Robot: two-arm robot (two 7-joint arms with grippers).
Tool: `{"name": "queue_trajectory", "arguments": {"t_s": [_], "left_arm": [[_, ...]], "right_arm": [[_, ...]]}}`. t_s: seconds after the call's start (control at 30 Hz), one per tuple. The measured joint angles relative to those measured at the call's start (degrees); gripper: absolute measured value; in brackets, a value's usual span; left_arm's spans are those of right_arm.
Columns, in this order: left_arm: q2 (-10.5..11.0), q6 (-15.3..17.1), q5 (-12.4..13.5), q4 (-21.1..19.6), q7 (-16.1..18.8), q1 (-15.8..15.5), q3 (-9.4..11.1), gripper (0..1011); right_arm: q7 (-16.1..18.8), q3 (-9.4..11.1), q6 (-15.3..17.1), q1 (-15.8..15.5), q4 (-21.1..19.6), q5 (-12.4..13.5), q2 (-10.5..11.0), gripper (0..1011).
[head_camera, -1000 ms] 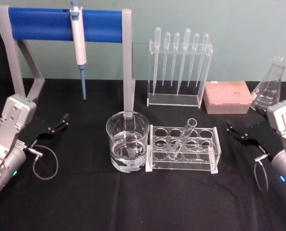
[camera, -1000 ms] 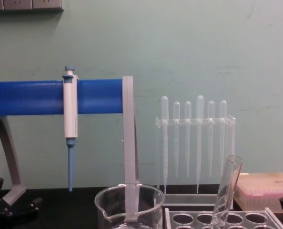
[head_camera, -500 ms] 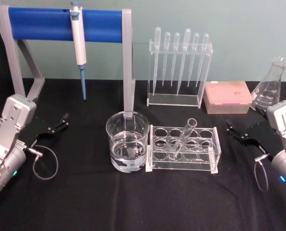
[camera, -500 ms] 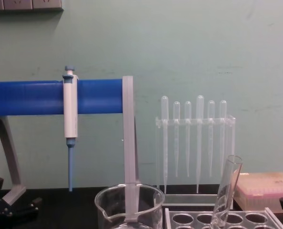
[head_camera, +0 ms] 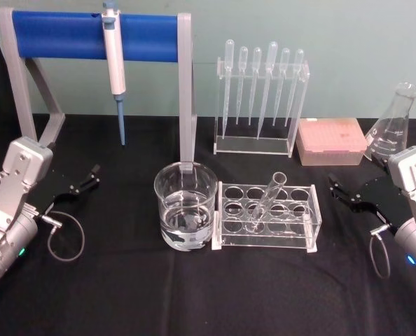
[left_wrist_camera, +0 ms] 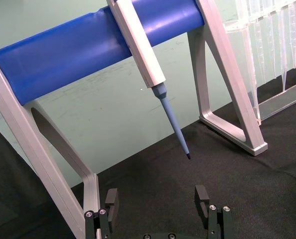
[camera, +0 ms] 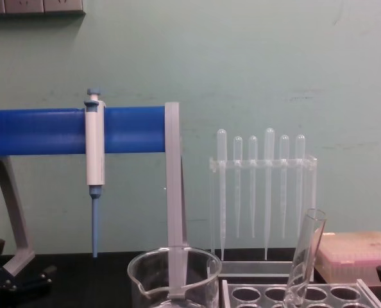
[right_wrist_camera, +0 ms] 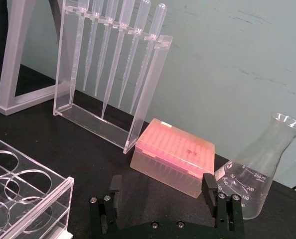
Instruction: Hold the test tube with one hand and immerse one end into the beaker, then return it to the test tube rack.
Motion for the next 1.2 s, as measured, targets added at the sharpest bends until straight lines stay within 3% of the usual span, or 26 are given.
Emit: {"name": "queue_trajectory", "arguments": {"t_s": [0.73,0.97,1.2], "left_arm": [[0.0,0.0,0.0,0.0,0.0,0.0,0.0,1000],[0.0,0.0,0.0,0.0,0.0,0.0,0.0,1000],[0.0,0.0,0.0,0.0,0.0,0.0,0.0,1000]], "right_arm": [[0.05,0.08,-0.01,-0.03,-0.01,0.0,-0.02,1002],[0.79,2.14,-1.12,-1.46,-2.45,0.79,0.1,1002],[2.42,5.86,-1.66,-5.84,-9.64,3.95,1.78,1002]]}}
